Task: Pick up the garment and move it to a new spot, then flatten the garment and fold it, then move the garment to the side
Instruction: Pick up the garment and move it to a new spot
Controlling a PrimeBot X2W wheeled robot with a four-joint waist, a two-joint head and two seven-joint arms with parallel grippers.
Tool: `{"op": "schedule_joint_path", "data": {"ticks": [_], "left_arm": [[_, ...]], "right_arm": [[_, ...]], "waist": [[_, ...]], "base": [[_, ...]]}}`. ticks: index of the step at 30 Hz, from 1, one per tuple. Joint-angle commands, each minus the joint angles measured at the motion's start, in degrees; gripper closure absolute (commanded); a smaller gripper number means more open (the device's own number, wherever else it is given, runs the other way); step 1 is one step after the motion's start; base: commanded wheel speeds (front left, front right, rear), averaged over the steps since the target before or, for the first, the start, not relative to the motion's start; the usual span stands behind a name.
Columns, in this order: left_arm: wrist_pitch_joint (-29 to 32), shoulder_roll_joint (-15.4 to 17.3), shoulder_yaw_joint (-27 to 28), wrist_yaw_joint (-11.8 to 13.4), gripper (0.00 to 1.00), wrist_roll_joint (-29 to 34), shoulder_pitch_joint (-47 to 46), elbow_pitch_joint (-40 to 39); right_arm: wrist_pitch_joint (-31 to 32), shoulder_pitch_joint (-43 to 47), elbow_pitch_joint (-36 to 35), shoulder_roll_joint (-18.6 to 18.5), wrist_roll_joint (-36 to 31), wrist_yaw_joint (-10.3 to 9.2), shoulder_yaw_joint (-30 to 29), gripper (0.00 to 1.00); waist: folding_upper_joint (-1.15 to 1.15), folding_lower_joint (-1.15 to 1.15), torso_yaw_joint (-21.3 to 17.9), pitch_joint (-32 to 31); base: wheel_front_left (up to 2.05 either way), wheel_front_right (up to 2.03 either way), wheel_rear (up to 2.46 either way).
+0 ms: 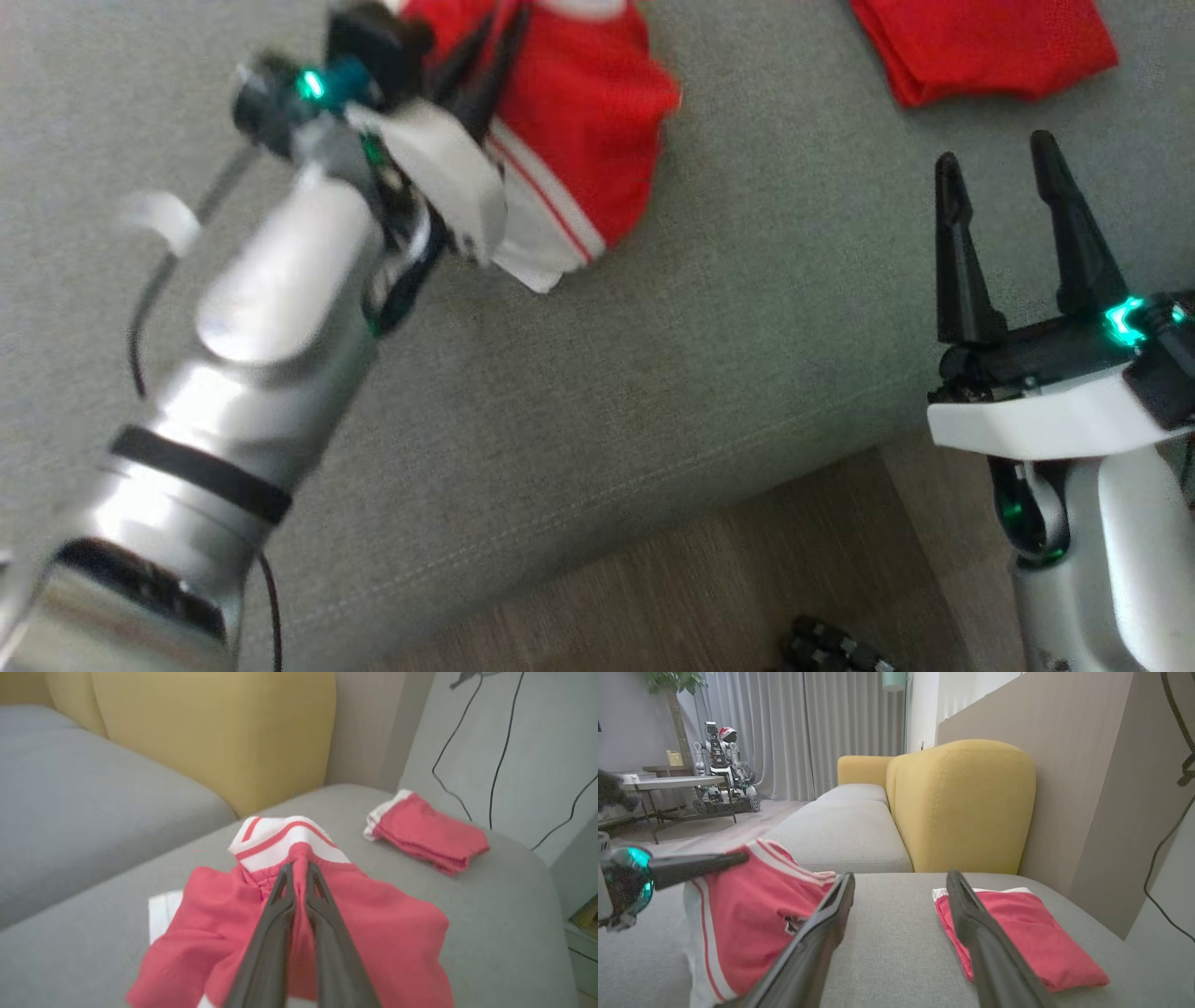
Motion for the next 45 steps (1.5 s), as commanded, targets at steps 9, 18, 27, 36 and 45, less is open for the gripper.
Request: {"op": "schedule_joint_path", "data": {"ticks": [9,18,27,36,45], "left_arm": [[-5.6,-5.9,-1.4,1.6,0.0,2.1,2.4,9.3],[-6.1,-5.6,4.8,8.3,0.0,6.6,13.2,-5.1],[-6.1,-3.3,16.4,12.9,0.0,12.7,34.7,-26.7],[-6.1,-4.4,24.7,13.4,0.0,20.7,50.7,-39.9],[-6.1,-6.5,27.8,14.5,0.0,27.0,63.4,-45.7]], "right_arm": [[-0.4,-1.4,-2.3,0.4,-1.1,-0.02,3.6,0.0],[-0.4,1.6,-1.1,0.4,-1.4,-0.02,5.2,0.0],[-0.4,4.9,1.6,0.4,-2.7,-0.02,5.2,0.0],[-0.4,9.6,2.1,0.4,-3.4,-0.02,2.0,0.0],[-0.4,17.6,1.4,0.4,-3.0,-0.02,0.7,0.0]], "waist": [[0.0,0.0,1.6,1.1],[0.0,0.0,8.4,-6.1],[0.0,0.0,16.1,-13.1],[0.0,0.0,20.6,-16.1],[0.0,0.0,20.8,-20.4]], "base": [[0.0,0.0,0.0],[0.0,0.0,0.0],[0.0,0.0,0.0],[0.0,0.0,0.0],[0.0,0.0,0.0]]}}
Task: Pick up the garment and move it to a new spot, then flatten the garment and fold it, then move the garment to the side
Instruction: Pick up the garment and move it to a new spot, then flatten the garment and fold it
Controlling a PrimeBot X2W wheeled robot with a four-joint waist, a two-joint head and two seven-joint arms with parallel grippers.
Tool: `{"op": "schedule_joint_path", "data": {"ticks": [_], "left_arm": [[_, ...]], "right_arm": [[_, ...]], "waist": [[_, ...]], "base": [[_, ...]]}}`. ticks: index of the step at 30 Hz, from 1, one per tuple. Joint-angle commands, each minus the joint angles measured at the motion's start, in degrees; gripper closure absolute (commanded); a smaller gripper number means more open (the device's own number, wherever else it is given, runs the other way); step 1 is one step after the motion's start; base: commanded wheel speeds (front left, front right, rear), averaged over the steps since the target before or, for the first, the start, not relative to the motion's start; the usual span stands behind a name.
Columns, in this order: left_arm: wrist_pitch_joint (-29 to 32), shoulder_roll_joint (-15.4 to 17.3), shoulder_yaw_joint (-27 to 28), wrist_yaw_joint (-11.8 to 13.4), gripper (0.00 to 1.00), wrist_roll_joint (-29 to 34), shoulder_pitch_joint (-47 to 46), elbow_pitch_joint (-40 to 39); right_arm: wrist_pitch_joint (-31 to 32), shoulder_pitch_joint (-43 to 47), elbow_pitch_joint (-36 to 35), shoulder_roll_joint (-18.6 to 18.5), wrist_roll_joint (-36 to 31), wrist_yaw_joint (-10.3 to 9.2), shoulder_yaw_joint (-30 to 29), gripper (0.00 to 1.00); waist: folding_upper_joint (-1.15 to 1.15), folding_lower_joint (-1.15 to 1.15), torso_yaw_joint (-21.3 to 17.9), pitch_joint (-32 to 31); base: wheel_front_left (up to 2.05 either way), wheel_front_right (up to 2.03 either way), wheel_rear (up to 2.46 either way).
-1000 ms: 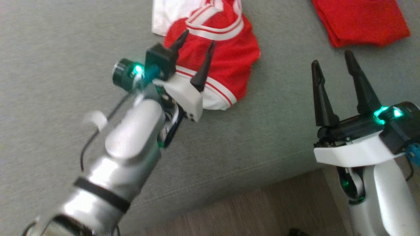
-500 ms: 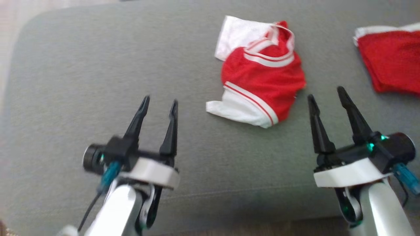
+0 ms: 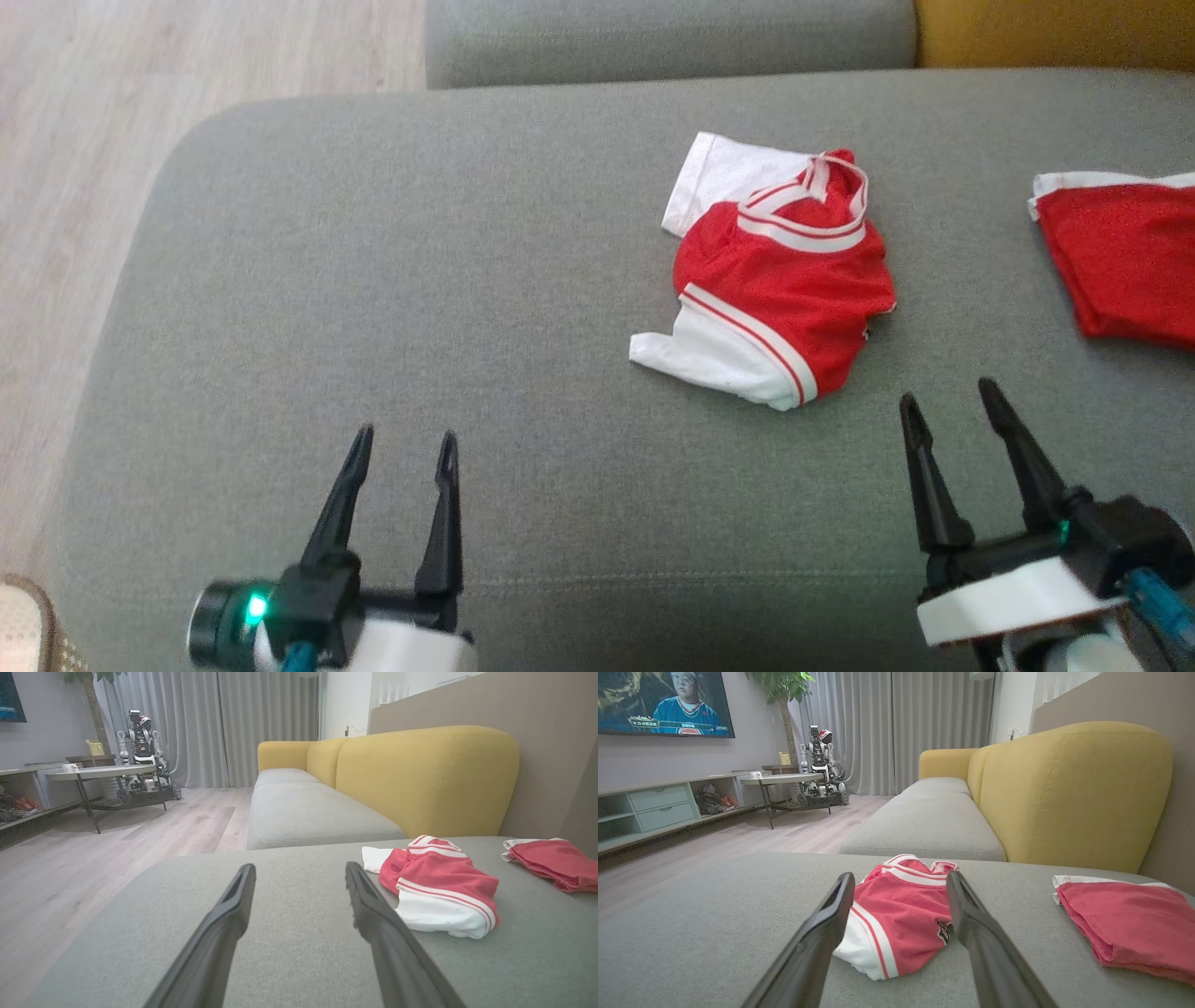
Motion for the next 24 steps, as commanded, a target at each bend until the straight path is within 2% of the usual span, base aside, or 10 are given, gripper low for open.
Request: {"op": "schedule_joint_path", "data": {"ticks": [1,24], "left_arm": [[-0.3,-0.6,2.7,0.8,0.0,0.9,-0.5,-2.3],[-0.3,-1.6,3.0,-0.9,0.0,2.5,0.1,-1.0]], "right_arm": [[-0.4,-0.7,-2.1,-0.1,0.2,-0.02,1.7,0.0],[-0.4,-1.0,-1.1,0.0,1.2,-0.02,1.9,0.0]], "waist": [[0.0,0.0,-0.3,-0.6],[0.0,0.0,-0.7,-0.6]], "base": [[0.0,0.0,0.0],[0.0,0.0,0.0]]}}
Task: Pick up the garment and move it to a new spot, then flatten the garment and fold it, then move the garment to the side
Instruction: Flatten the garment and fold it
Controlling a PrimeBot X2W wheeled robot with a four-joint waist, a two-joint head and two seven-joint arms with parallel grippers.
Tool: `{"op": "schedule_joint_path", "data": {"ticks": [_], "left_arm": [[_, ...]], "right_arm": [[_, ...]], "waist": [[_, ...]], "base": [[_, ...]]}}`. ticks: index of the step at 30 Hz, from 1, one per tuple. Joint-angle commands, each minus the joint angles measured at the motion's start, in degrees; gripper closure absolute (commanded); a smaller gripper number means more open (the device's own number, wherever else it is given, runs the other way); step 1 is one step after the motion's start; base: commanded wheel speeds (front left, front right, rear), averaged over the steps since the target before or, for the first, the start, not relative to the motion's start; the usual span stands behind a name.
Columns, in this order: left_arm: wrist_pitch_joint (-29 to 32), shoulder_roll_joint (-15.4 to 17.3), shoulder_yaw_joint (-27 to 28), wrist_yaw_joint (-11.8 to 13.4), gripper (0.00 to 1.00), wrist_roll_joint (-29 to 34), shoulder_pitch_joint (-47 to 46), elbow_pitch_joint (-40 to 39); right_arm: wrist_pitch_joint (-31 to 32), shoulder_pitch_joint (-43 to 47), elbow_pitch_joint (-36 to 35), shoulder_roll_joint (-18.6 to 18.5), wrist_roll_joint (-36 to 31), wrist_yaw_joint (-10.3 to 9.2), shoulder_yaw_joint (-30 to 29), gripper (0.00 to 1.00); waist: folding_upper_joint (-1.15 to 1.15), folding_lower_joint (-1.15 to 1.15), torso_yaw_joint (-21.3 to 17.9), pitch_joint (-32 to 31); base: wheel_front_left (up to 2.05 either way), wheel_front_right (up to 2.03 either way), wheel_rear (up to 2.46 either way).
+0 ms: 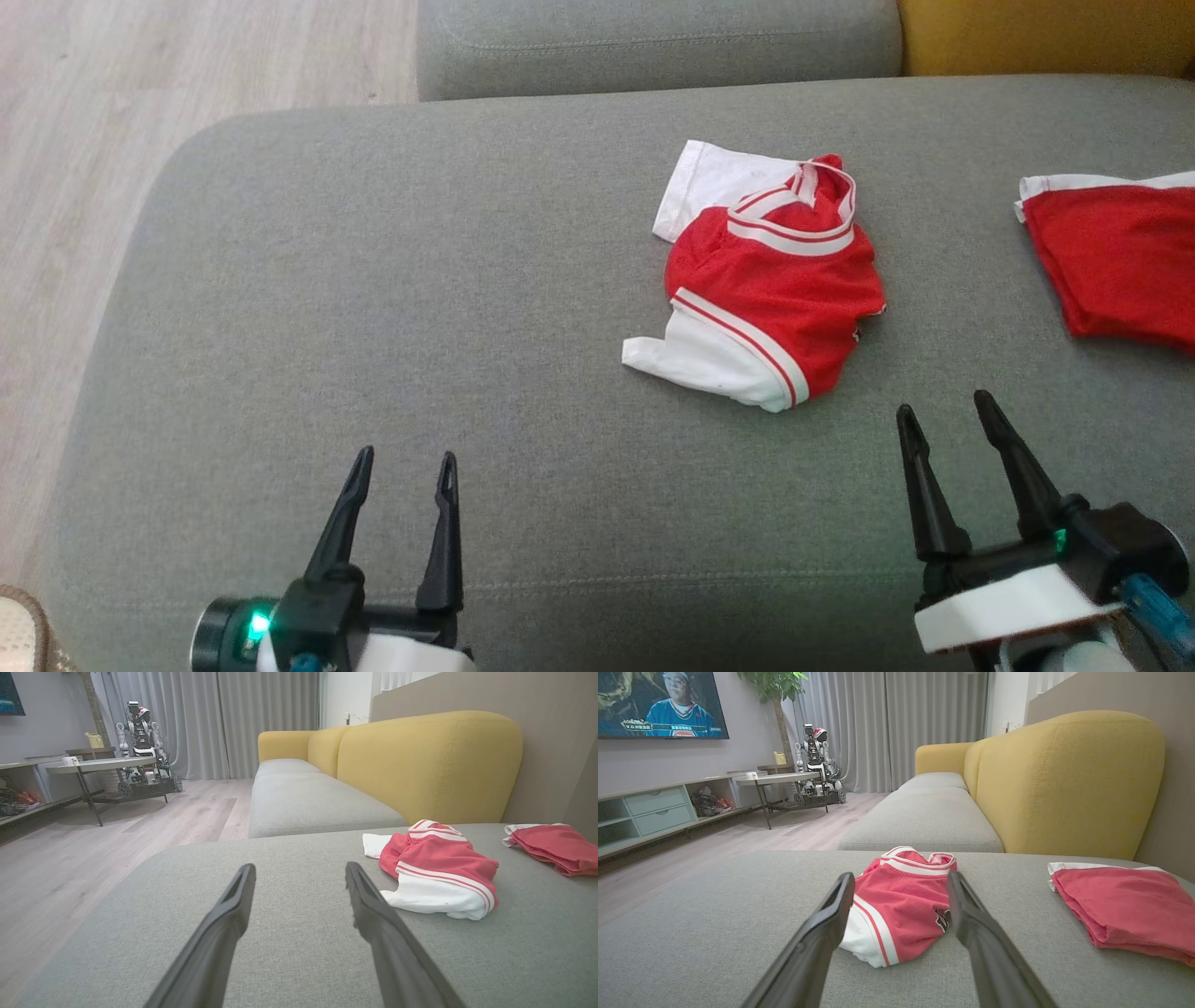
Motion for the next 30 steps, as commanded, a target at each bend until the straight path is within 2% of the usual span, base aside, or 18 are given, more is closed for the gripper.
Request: {"op": "schedule_joint_path", "data": {"ticks": [1,7,12,16,20,30], "left_arm": [[-0.3,-0.5,1.7,-0.4,0.0,0.7,-3.0,-1.7],[-0.3,-0.6,1.7,-1.0,0.0,0.8,-3.9,-0.4],[-0.3,-0.7,-0.6,-4.4,0.0,0.2,-8.2,4.3],[-0.3,-0.8,-3.2,-8.0,0.0,-1.3,-15.7,12.4],[-0.3,-0.9,-5.7,-10.5,0.0,-4.8,-26.0,20.9],[-0.3,-0.9,-15.5,-13.1,0.0,-14.1,-45.8,36.7]], "right_arm": [[-0.4,-2.3,-1.7,-0.3,0.2,-0.02,1.5,0.0],[-0.4,-2.4,-1.5,-0.3,0.2,-0.02,1.6,0.0],[-0.4,-3.6,-1.9,-0.3,-0.1,-0.02,1.6,0.0],[-0.4,-5.9,-2.6,-0.3,-0.5,-0.02,1.8,0.0],[-0.4,-8.6,-2.8,-0.3,-1.1,-0.02,2.2,0.0],[-0.4,-14.0,-3.8,-0.3,-1.7,-0.02,2.9,0.0]], "waist": [[0.0,0.0,-0.1,0.1],[0.0,0.0,-0.8,0.4],[0.0,0.0,-1.0,2.9],[0.0,0.0,-1.3,7.4],[0.0,0.0,-1.9,11.9],[0.0,0.0,-4.8,20.0]], "base": [[0.0,0.0,0.0],[0.0,0.0,0.0],[0.0,0.0,0.0],[0.0,0.0,0.0],[0.0,0.0,0.0],[0.0,0.0,0.0]]}}
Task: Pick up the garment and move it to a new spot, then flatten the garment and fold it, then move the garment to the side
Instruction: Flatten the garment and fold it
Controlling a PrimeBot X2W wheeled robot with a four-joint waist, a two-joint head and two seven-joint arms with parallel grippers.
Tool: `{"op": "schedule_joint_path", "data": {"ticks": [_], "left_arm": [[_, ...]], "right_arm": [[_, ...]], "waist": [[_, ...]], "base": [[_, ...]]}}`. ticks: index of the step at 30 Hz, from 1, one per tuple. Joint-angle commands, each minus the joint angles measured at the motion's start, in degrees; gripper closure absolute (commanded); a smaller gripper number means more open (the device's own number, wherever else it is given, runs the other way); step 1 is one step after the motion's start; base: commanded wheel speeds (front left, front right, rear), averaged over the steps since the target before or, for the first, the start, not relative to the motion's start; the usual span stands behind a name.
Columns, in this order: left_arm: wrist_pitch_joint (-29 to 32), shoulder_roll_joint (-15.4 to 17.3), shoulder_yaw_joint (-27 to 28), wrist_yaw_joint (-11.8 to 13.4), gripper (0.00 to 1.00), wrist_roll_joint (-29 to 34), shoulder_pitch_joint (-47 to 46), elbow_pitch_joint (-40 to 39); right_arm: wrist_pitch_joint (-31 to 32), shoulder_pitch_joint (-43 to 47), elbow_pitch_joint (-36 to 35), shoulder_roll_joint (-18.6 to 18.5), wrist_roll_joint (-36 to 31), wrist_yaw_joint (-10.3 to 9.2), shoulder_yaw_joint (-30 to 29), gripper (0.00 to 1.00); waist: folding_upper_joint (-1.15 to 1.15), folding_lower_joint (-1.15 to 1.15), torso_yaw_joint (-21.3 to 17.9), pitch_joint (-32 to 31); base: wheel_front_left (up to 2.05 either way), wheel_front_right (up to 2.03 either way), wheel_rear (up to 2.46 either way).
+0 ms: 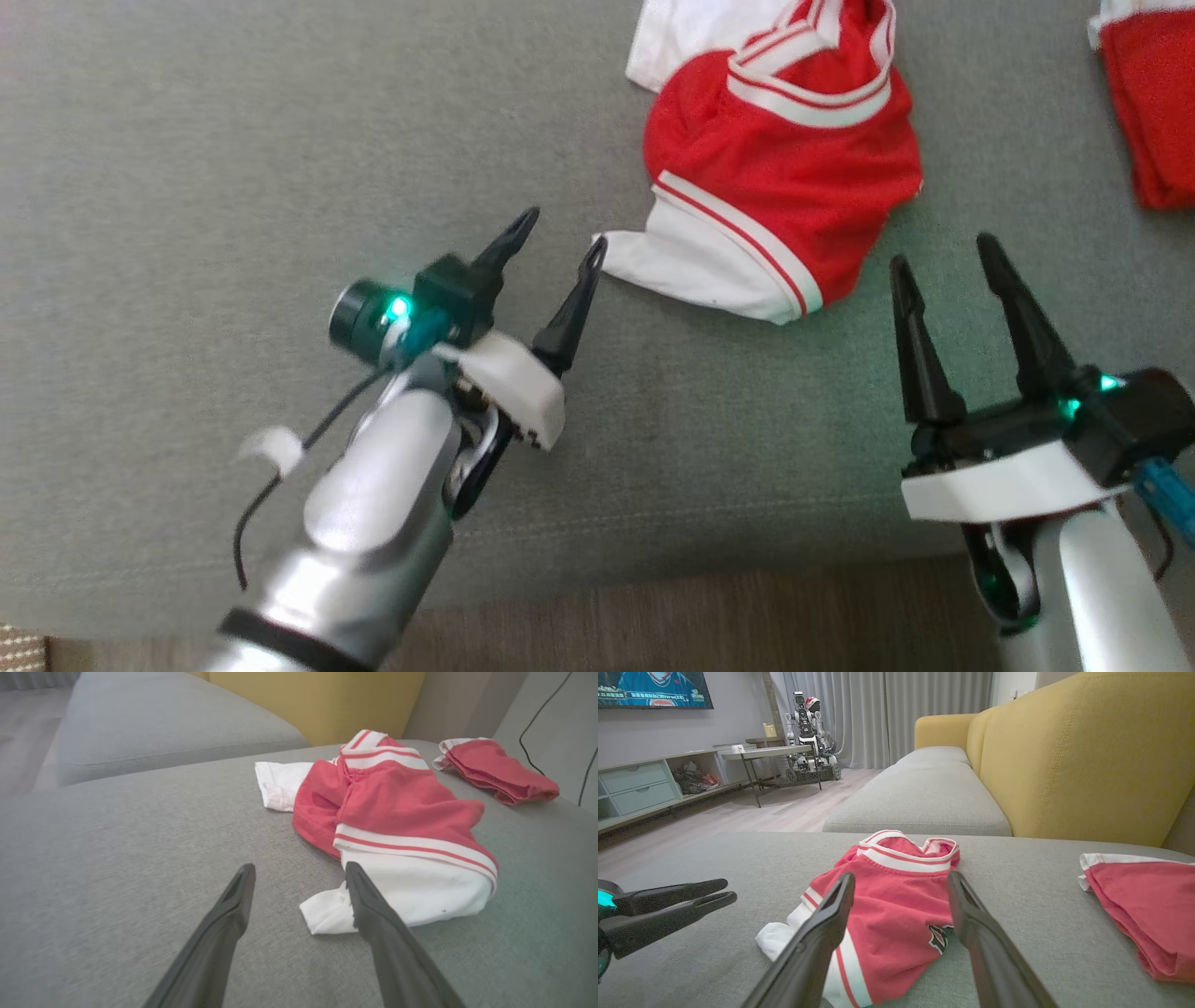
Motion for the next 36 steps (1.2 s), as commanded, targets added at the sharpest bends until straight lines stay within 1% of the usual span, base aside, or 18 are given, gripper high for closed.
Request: {"op": "schedule_joint_path", "data": {"ticks": [1,6,9,15,20,21,22,23,24,25,26,31,34,36], "left_arm": [[-0.3,0.2,0.4,-0.3,0.0,-0.9,-3.1,-0.2],[-0.3,0.2,-4.0,-0.9,0.0,-4.0,-8.5,3.6],[-0.3,0.2,-6.4,-1.0,0.0,-4.9,-11.2,5.5],[-0.3,0.2,-9.0,0.1,0.0,-6.5,-14.9,7.7],[-0.3,0.2,-10.7,0.0,0.0,-8.2,-16.6,10.1],[-0.3,0.2,-11.1,-0.1,0.17,-8.4,-17.0,10.4],[-0.3,0.2,-11.4,-0.2,0.44,-8.5,-17.3,10.8],[-0.3,0.2,-11.7,-0.2,0.58,-8.7,-17.6,11.1],[-0.3,0.2,-11.9,-0.3,0.69,-8.7,-18.0,11.2],[-0.3,0.2,-11.9,-0.3,0.82,-8.8,-18.3,11.3],[-0.3,0.2,-12.0,-0.4,1.0,-8.8,-18.6,11.5],[-0.3,0.2,-11.8,-1.2,1.0,-8.7,-19.8,11.4],[-0.3,0.2,-10.5,-2.3,1.0,-9.6,-19.8,8.4],[-0.3,0.2,-11.0,-3.0,1.0,-11.3,-19.9,6.0]], "right_arm": [[-0.4,-1.7,-2.3,-0.3,-0.5,-0.02,1.4,0.0],[-0.4,-2.4,-2.5,-0.3,-0.8,-0.02,1.3,0.0],[-0.4,-2.8,-2.6,-0.3,-2.9,-0.02,2.1,0.0],[-0.4,-3.5,-3.0,-0.3,-3.4,-0.02,2.5,0.0],[-0.4,-3.9,-3.2,-0.3,-3.1,-0.02,2.1,0.0],[-0.4,-4.0,-3.2,-0.3,-3.0,-0.02,2.0,0.0],[-0.4,-4.1,-3.2,-0.3,-3.0,-0.02,2.0,0.0],[-0.4,-4.2,-3.2,-0.3,-2.9,-0.02,2.0,0.0],[-0.4,-4.3,-3.2,-0.3,-2.8,-0.02,2.0,0.0],[-0.4,-4.4,-3.2,-0.3,-2.7,-0.02,2.0,0.0],[-0.4,-4.5,-3.1,-0.3,-2.6,-0.02,1.9,0.0],[-0.4,-4.7,-2.8,-0.3,-1.6,-0.02,1.6,0.0],[-0.4,-4.9,-2.6,-0.3,-0.6,-0.02,1.5,0.0],[-0.4,-5.0,-2.4,-0.3,0.1,-0.02,1.7,0.0]], "waist": [[0.0,-0.02,-1.6,2.3],[0.0,-0.02,-2.9,3.8],[0.0,-0.02,-3.7,4.7],[0.0,-0.02,-5.0,6.1],[0.0,-0.02,-5.6,6.6],[0.0,-0.02,-5.7,6.8],[0.0,-0.02,-5.8,6.8],[0.0,-0.02,-5.9,6.9],[0.0,-0.02,-6.0,7.0],[0.0,-0.02,-6.1,7.0],[0.0,-0.02,-6.1,7.0],[0.0,-0.02,-6.6,6.6],[0.0,-0.02,-7.6,5.2],[0.0,-0.02,-8.5,4.3]], "base": [[0.0,0.0,0.0],[0.0,0.0,0.0],[0.0,0.0,0.0],[0.0,0.0,0.0],[0.0,0.0,0.0],[0.0,0.0,0.0],[0.0,0.0,0.0],[0.0,0.0,0.0],[0.0,0.0,0.0],[0.0,0.0,0.0],[0.0,0.0,0.0],[0.0,0.0,0.0],[0.0,0.0,0.0],[0.0,0.0,0.0]]}}
